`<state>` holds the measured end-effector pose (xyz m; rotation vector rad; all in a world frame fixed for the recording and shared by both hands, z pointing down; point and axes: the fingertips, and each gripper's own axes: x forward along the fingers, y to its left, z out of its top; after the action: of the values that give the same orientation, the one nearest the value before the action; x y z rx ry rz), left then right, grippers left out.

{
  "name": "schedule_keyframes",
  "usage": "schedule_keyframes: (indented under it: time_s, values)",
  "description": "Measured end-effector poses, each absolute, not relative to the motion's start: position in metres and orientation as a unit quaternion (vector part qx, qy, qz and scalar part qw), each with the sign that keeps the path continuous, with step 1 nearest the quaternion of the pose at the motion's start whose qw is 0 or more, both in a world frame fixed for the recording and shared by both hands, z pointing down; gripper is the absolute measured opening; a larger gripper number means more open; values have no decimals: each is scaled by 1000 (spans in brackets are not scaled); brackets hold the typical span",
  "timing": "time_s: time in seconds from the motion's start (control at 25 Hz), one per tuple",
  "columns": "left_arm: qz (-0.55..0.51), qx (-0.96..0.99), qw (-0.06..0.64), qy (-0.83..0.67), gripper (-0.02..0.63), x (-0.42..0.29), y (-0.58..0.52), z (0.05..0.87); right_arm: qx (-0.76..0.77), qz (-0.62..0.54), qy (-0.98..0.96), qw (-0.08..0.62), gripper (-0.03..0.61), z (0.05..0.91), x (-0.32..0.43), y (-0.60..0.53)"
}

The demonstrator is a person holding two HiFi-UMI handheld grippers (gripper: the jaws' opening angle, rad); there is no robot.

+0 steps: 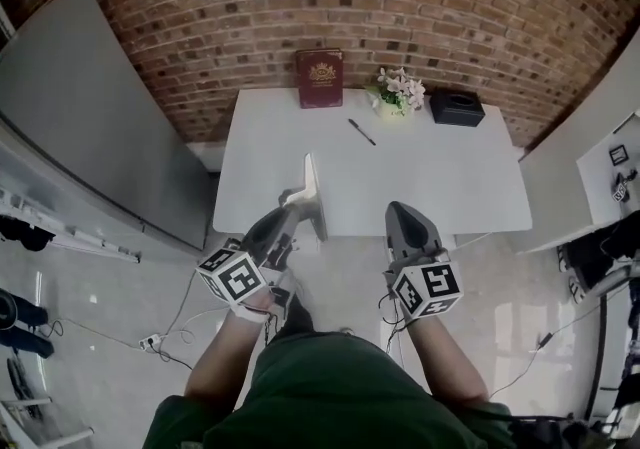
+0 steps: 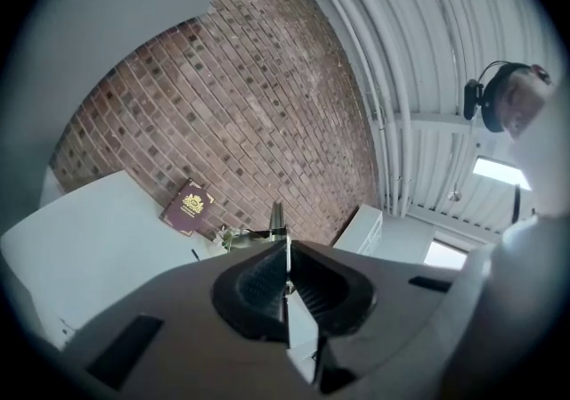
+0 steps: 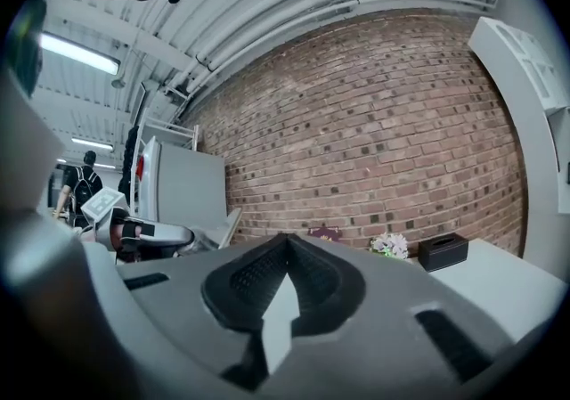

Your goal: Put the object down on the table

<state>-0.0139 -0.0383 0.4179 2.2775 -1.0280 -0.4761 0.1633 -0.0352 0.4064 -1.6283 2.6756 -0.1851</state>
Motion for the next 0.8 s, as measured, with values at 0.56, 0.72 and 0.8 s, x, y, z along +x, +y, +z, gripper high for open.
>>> schedule_keyframes:
  time_s: [0.56, 0.72, 0.8]
  values:
    - [-186, 848, 346, -355, 9, -89, -178, 457, -564, -66, 821, -55, 3, 416, 104, -143]
    - [-183, 838, 365, -362, 9, -111, -200, 482, -565, -72, 819, -69, 3, 424, 85, -160]
    - [-178, 833, 371, -370, 9, -123, -212, 494, -561, -75, 821, -75, 3, 428, 75, -167]
